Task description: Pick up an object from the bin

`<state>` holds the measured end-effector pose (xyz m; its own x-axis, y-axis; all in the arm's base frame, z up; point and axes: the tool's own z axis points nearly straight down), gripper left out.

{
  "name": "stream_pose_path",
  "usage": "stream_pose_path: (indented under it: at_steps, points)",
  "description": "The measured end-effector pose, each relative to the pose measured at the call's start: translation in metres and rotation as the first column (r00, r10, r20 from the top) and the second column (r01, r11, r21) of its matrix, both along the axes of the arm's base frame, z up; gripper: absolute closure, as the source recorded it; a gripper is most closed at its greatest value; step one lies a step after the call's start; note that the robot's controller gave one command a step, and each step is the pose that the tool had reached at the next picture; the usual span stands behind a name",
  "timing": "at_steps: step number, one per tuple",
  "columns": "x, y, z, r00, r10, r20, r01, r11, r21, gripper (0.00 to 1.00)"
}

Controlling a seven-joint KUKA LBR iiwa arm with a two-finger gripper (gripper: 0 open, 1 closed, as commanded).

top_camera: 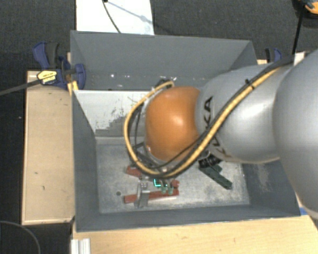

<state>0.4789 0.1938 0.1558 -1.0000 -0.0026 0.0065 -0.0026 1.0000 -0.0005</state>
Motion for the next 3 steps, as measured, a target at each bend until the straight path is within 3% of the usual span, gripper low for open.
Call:
stream_pose_path:
  at_steps: [1, 2, 3]
  points:
    - [0.002, -0.001, 0.004, 1.000, -0.008, 0.007, 0.008, 1.000, 0.002, 1.00]
    - [0.002, -0.001, 0.004, 1.000, -0.010, 0.008, 0.010, 1.000, 0.002, 1.00]
    - [0.024, -0.013, 0.048, 1.000, 0.003, 0.002, -0.003, 1.000, 0.000, 1.00]
